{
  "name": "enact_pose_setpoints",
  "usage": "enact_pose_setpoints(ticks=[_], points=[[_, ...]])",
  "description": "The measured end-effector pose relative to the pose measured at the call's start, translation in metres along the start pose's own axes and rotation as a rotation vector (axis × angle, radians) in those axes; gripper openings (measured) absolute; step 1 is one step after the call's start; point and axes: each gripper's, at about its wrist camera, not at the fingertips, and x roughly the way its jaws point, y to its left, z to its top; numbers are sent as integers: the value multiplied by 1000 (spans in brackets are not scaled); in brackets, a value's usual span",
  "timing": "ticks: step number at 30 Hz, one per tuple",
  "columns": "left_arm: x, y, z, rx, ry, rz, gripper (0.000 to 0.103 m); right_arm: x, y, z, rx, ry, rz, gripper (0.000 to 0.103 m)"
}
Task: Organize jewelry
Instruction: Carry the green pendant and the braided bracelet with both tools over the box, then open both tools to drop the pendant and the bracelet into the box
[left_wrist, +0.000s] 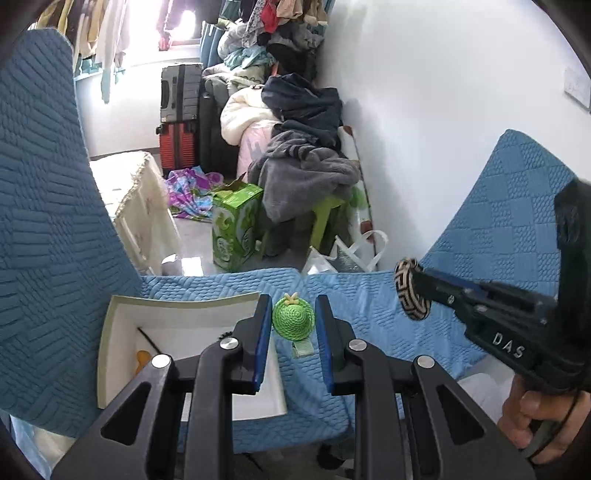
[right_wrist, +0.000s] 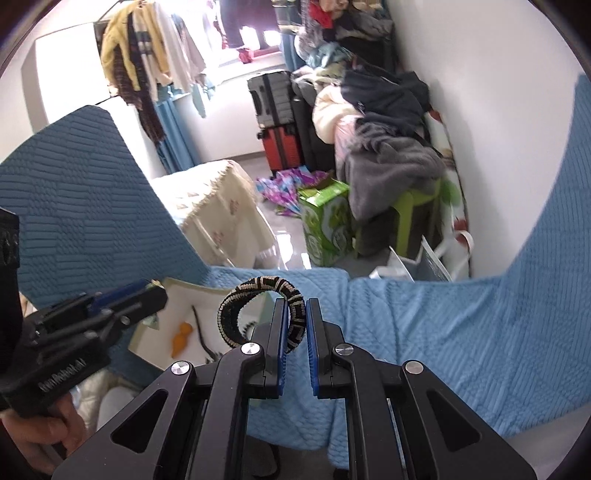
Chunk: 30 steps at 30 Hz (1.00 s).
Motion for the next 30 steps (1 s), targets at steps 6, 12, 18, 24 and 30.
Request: enact_pose_setpoints(ticks=[6,12,18,24,30], points=[[13,37,-13,-50,31,15,24,30,22,-5,-13,42,17,8],[30,69,-23,-98,66,33,24,70,42,-13,-23,101,33,8],[50,93,-39,-132,112,49,24,106,59,-30,-46,171,51,8],[73,114,-58,-185,170,38,24,139,68,-48,-65,246,55,8],[85,116,-63,-186,192,29,24,154,72,-53,-78,280,43,9]])
